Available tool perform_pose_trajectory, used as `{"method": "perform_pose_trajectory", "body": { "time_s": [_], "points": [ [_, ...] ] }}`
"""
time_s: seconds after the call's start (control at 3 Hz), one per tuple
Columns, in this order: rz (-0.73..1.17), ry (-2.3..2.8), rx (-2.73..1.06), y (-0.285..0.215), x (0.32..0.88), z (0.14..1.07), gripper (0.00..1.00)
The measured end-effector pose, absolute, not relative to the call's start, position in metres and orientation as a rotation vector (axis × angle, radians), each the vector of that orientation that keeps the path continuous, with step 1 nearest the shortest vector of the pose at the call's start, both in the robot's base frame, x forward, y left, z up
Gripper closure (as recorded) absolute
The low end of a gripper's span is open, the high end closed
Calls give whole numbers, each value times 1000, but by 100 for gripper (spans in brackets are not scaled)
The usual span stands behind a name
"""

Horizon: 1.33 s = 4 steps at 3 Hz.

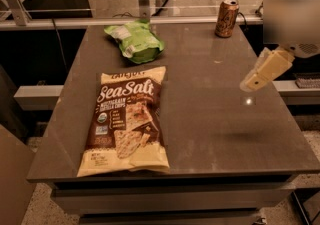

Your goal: Move orange can near brown chip bag

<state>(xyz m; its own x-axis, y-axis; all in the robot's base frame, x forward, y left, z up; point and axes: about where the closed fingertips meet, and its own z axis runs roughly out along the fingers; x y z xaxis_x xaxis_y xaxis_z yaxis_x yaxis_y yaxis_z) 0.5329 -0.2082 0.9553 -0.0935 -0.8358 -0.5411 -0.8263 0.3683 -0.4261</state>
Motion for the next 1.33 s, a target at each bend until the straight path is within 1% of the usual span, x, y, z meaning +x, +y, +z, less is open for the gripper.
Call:
{"method": "perform_pose_trajectory", "body": {
  "time_s": [0.33,1.0,1.33],
  "points": [
    [-7,1898,-1391,-208,541,946,0],
    [10,1772,-1219,-215,585,935,0],
    [51,1707,-1110,-225,608,930,0]
  ]
}}
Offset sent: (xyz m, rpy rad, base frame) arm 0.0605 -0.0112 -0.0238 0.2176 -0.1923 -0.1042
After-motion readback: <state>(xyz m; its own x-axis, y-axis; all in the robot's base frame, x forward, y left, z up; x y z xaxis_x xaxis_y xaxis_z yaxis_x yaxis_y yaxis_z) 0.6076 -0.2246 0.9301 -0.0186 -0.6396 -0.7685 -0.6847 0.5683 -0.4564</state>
